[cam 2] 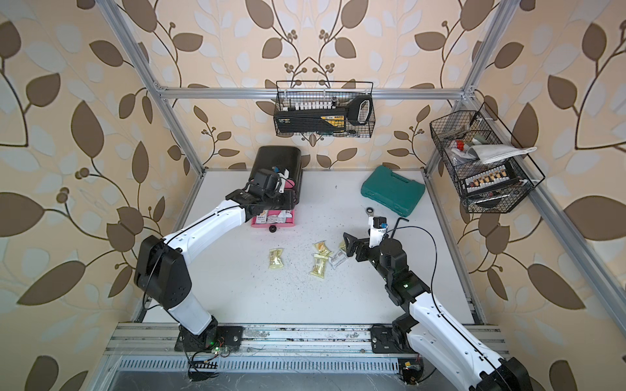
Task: Place the cookies into the drawer by color
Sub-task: Pick up the cookie at the center of the board.
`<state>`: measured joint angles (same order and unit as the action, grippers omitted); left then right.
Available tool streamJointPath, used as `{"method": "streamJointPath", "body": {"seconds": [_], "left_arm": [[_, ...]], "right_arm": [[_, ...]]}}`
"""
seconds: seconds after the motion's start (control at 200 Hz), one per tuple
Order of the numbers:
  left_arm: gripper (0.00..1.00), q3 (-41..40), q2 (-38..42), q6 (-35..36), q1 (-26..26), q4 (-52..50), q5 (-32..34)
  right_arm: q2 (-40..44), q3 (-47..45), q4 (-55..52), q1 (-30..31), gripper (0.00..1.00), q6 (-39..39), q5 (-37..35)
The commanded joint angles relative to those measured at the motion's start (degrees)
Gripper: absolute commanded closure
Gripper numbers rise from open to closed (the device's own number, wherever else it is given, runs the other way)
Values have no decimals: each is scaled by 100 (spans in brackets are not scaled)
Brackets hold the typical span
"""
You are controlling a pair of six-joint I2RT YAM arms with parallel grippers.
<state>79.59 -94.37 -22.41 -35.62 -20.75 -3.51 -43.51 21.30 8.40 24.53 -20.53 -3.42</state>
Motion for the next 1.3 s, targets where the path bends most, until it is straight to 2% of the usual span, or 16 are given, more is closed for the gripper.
{"method": "streamJointPath", "body": {"seconds": [0.0,0.18,0.335,0.64,1.085,1.295], "left_arm": [[58,-277,291,400,-830,9,-4],[58,-326,-96,517,-2083,84,338],[58,237,-948,439,-2529,-151,569],[54,662,-1839,467,-2459,-203,640],[45,540,-2288,516,-2288,-149,376],[44,562,-2539,592,-2310,-118,-139]], "right_arm": [[111,-108,69,21,1,-23,-14],[244,-161,71,17,1,-30,-88],[264,-165,59,20,1,-34,-106],[393,-179,28,24,1,-30,-167],[542,-232,-6,21,1,-38,-273],[517,-231,-6,23,1,-39,-264]]}}
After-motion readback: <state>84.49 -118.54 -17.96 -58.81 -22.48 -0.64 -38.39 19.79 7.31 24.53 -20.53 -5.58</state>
